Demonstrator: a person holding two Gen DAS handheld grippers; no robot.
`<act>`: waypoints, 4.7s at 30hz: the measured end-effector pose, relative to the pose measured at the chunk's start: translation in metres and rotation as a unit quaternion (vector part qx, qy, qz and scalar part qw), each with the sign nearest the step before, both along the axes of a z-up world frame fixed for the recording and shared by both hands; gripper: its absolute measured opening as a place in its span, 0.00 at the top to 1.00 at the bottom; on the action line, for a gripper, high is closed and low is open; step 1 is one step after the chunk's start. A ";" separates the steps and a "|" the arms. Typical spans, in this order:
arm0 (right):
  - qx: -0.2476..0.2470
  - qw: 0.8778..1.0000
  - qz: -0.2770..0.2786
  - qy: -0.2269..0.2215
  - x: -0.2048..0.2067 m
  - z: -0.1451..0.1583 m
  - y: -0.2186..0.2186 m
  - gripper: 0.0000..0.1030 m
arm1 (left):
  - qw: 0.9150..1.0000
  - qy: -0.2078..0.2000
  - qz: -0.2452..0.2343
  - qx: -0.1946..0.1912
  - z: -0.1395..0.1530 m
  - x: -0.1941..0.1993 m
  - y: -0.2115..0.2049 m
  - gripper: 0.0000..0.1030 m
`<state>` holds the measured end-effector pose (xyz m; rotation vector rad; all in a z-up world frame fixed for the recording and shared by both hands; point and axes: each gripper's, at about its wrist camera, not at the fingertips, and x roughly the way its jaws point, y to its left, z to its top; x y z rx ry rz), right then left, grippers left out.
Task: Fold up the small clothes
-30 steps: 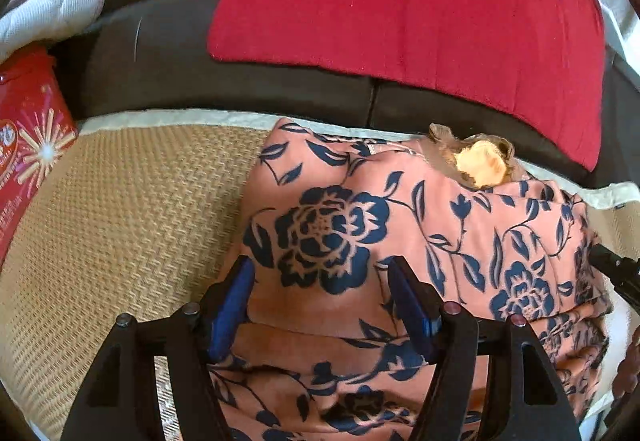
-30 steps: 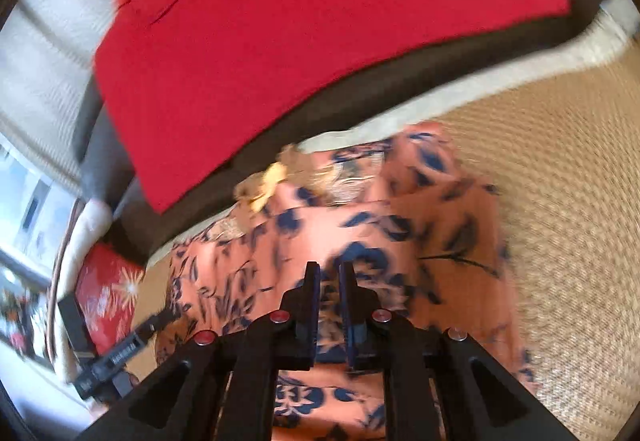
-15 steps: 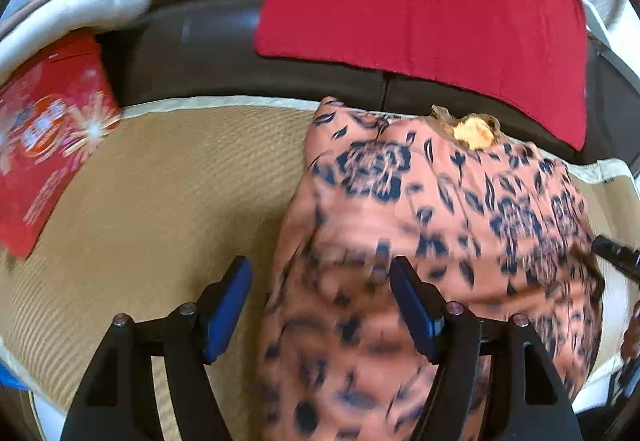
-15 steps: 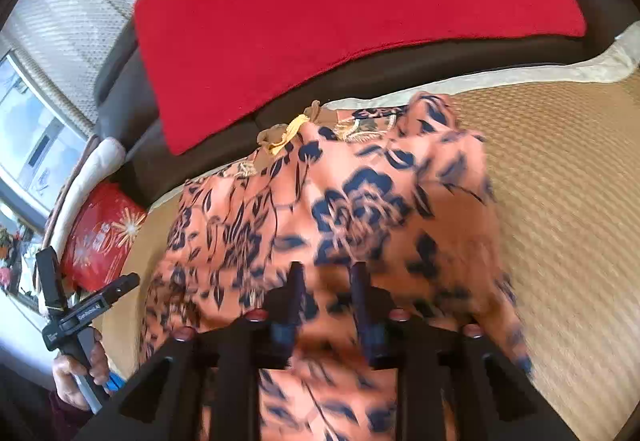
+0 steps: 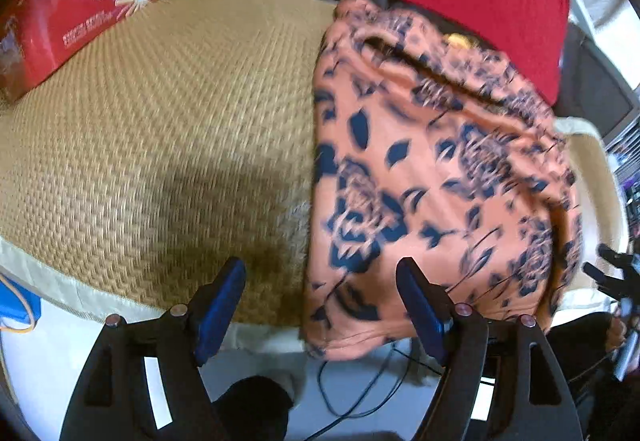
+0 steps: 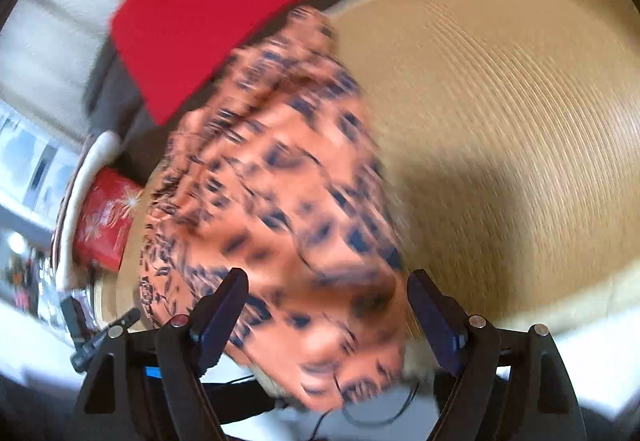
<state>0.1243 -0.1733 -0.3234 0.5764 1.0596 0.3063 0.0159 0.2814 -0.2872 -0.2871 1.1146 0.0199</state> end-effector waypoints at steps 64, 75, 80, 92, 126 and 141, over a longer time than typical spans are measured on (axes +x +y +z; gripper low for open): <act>0.150 0.981 -0.005 -0.123 -0.071 0.022 -0.058 0.87 | 0.978 -0.122 -0.099 -0.140 0.024 0.004 -0.027 0.95; 0.181 0.977 -0.046 -0.107 -0.059 0.027 -0.074 0.87 | 0.970 -0.129 -0.031 -0.202 0.027 -0.002 0.019 0.95; 0.178 0.984 -0.017 -0.022 -0.048 -0.008 -0.052 0.84 | 0.986 -0.071 -0.039 -0.145 0.008 0.010 -0.001 0.94; 0.094 0.993 -0.071 0.006 -0.058 -0.016 -0.067 0.16 | 0.997 0.025 -0.017 -0.076 -0.030 0.019 -0.013 0.45; 0.320 0.942 -0.038 -0.092 0.045 0.067 -0.071 0.91 | 0.952 -0.158 -0.023 -0.261 0.101 0.123 0.045 0.93; 0.417 0.902 -0.108 0.005 0.251 -0.003 -0.070 0.61 | 0.955 -0.042 0.082 -0.282 -0.011 0.305 0.082 0.92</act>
